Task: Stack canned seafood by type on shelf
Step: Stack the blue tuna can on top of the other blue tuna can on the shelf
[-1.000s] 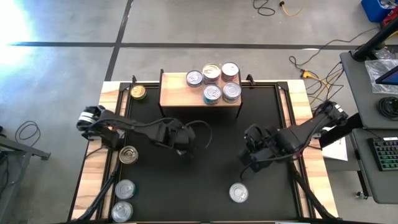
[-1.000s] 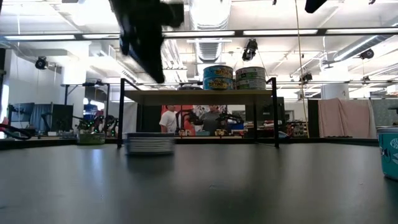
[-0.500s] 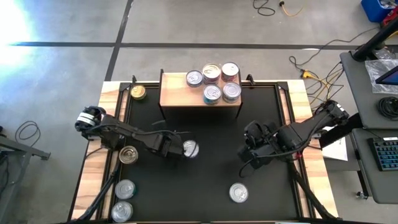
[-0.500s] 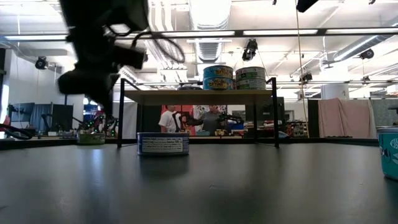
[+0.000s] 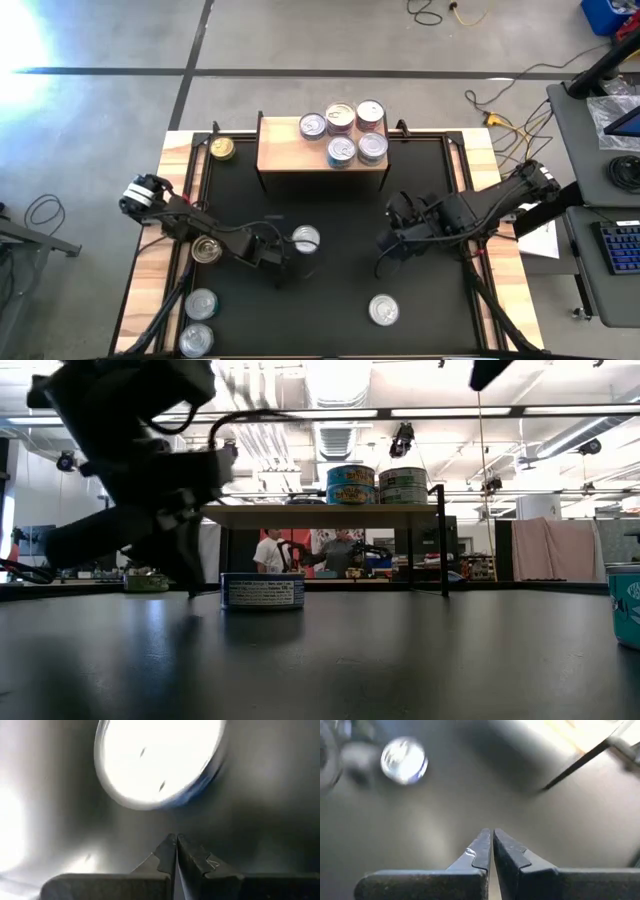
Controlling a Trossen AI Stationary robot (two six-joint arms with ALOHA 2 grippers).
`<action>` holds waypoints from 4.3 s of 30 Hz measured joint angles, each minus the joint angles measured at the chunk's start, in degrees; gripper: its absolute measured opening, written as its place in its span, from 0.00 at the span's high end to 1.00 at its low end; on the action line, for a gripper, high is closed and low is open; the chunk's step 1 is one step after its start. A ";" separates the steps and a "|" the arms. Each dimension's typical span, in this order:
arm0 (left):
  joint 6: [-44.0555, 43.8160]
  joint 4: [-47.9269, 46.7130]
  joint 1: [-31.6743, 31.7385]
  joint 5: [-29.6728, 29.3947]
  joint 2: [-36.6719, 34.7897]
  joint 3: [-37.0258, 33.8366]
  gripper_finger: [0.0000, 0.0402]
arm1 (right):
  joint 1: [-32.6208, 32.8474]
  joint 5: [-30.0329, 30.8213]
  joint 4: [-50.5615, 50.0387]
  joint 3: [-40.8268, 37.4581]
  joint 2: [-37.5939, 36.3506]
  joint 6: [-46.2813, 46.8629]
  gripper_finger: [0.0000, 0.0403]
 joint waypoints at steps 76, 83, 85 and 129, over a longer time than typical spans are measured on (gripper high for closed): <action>12.19 -2.89 7.66 13.33 7.29 10.14 0.14 | 5.18 -14.70 12.76 -1.57 21.11 14.61 0.59; 25.78 0.11 8.42 17.42 7.32 10.08 0.13 | 3.89 -9.28 13.41 -1.57 21.12 7.62 0.24; 27.04 2.41 8.88 19.79 7.40 9.99 0.14 | 4.38 -4.96 15.14 -1.57 21.12 3.94 0.16; -13.47 7.35 -0.46 34.17 -39.76 -23.00 0.16 | 7.81 2.30 24.69 -1.84 20.00 -12.43 0.07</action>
